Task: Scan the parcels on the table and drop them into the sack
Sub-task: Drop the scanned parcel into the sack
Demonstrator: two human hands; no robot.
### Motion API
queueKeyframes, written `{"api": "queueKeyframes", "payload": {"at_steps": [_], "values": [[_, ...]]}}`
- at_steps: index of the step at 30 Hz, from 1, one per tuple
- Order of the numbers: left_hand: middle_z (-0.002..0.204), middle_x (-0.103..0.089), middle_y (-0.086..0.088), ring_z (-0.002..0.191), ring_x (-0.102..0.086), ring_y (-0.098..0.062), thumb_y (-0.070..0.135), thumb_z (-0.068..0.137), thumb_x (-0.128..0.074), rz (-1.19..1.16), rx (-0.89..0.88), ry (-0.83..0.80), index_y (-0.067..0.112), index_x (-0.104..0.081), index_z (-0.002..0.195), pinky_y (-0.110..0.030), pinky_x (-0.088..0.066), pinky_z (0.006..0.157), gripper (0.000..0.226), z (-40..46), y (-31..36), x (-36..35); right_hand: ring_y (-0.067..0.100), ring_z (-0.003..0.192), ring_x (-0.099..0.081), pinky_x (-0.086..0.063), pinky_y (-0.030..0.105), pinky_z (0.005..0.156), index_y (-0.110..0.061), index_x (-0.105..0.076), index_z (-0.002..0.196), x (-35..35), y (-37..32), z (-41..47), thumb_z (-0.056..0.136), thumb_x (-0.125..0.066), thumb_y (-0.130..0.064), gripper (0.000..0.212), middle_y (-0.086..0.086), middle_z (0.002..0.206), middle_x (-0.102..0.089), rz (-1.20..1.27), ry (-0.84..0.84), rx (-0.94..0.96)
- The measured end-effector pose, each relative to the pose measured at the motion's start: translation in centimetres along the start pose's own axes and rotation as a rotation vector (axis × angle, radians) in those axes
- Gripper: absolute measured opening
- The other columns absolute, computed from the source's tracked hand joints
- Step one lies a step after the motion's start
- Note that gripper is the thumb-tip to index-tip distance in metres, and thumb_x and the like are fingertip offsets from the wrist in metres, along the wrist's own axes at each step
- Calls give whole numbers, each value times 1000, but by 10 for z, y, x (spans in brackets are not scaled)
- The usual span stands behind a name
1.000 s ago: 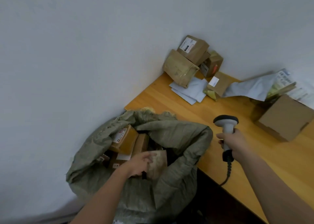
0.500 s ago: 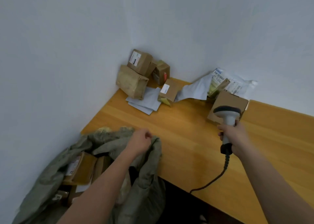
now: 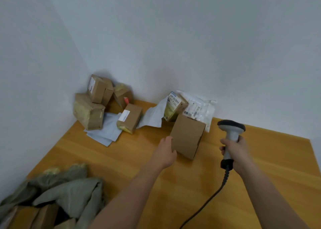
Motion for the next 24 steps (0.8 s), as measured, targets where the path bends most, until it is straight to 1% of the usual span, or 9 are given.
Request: {"api": "queueKeyframes", "payload": {"at_steps": [2, 5, 9, 12, 15, 17, 19, 22, 24], "values": [[146, -31, -7, 124, -47, -25, 24, 95, -58, -18, 26, 6, 18, -19, 151, -37, -45, 102, 69, 16, 7, -18, 21, 67, -55, -48, 34, 60, -12, -48, 118, 0, 3, 18, 93, -61, -5, 29, 12, 89, -54, 56, -41, -18], [155, -15, -11, 135, -39, -31, 35, 89, -67, 15, 95, 38, 21, -4, 154, -44, -40, 110, 92, 36, 10, -32, 20, 72, -56, -50, 35, 65, -13, -47, 125, -6, 10, 40, 93, -62, -5, 37, 11, 90, -55, 145, -123, -35], [162, 11, -11, 148, -6, -38, 46, 81, -73, 73, 199, 32, 27, 12, 154, -53, -21, 118, 114, 63, 8, -40, 24, 78, -61, -52, 36, 70, -25, -41, 131, -24, 20, 59, 90, -63, -2, 52, 12, 99, -55, 202, -247, -70], [162, 12, -10, 149, -2, -39, 52, 75, -76, 52, 246, -19, 30, 14, 153, -58, -18, 118, 121, 81, 5, -50, 24, 78, -62, -52, 35, 69, -25, -40, 132, -35, 31, 70, 89, -64, -1, 55, 17, 95, -59, 208, -307, -127], [162, 17, -11, 148, 4, -41, 54, 72, -78, 62, 265, -41, 31, 17, 153, -57, -15, 119, 127, 88, 3, -60, 23, 73, -61, -52, 34, 65, -17, -41, 132, -42, 43, 80, 88, -64, -2, 52, 17, 89, -60, 188, -328, -194], [161, 19, -10, 148, 8, -40, 52, 70, -81, 55, 267, -34, 30, 18, 152, -56, -12, 120, 131, 91, 2, -62, 21, 69, -62, -53, 31, 60, -13, -42, 132, -49, 49, 85, 87, -65, -2, 52, 18, 92, -58, 180, -341, -227], [161, 20, -10, 148, 9, -40, 51, 68, -83, 67, 254, -33, 28, 19, 152, -55, -11, 120, 134, 92, 0, -61, 21, 68, -62, -54, 29, 57, -11, -45, 128, -57, 53, 88, 86, -65, -2, 48, 18, 95, -56, 189, -361, -246], [161, 20, -9, 148, 10, -39, 49, 65, -85, 72, 241, -43, 27, 17, 152, -54, -11, 120, 136, 92, -4, -58, 22, 70, -60, -52, 33, 60, -15, -48, 115, -67, 54, 89, 88, -63, 0, 35, 14, 91, -55, 184, -389, -236], [161, 20, -8, 149, 8, -38, 51, 63, -86, 49, 245, -40, 29, 17, 152, -55, -12, 120, 138, 90, -7, -56, 21, 69, -59, -51, 34, 61, -15, -47, 117, -68, 52, 86, 88, -63, 0, 36, 15, 90, -56, 163, -403, -225]]}}
Point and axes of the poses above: each hand's wrist, its own z-axis towards the middle knuckle, its own x-axis out of the back of the hand, y = z × x, the point moved 9 cm from there along z, towards the middle knuckle
